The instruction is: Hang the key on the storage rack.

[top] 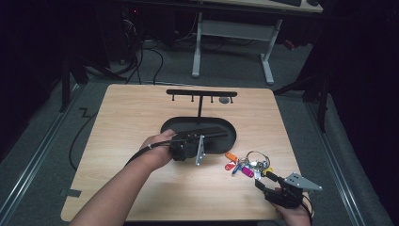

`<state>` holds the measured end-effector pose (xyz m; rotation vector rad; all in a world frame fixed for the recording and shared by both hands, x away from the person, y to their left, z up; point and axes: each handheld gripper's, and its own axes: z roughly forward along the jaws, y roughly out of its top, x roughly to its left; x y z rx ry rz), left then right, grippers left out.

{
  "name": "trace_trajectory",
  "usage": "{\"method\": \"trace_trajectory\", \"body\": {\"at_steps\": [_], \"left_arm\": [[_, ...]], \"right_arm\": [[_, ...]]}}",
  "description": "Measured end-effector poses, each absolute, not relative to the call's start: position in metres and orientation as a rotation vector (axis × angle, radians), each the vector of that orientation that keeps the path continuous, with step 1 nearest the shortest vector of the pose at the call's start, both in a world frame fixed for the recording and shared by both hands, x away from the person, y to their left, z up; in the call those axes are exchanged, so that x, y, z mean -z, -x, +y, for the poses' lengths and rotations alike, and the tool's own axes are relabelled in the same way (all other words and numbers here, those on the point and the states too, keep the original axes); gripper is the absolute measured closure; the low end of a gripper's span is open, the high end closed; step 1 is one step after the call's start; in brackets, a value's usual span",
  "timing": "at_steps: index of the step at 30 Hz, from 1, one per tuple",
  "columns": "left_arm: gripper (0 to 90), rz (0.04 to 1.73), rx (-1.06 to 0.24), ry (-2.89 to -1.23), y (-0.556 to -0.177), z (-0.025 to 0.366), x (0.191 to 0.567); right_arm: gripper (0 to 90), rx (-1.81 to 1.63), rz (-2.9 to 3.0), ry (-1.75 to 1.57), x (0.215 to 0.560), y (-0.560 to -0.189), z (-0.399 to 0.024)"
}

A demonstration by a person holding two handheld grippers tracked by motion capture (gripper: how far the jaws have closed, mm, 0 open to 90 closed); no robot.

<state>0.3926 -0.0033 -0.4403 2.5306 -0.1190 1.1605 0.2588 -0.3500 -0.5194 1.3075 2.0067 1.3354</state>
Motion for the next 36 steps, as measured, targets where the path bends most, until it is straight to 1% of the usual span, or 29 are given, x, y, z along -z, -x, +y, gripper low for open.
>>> {"method": "trace_trajectory", "body": {"at_steps": [7, 21, 31, 36], "left_arm": [[73.8, -0.12, -1.198, -2.53, -0.41, -0.008, 0.445], [73.8, -0.179, -1.189, -2.563, -0.433, -0.024, 0.462], [73.6, -0.166, -1.162, -2.592, -0.449, -0.02, 0.475], [73.3, -0.159, -1.157, -2.634, -0.45, -0.019, 0.483]], "right_arm": [[35.4, -1.339, 2.006, -1.315, 0.52, -0.259, -0.351], [35.7, -1.352, 1.998, -1.323, 0.521, -0.257, -0.353], [36.0, -1.353, 1.995, -1.328, 0.521, -0.256, -0.353], [36.0, -1.351, 1.999, -1.328, 0.521, -0.257, -0.353]]}}
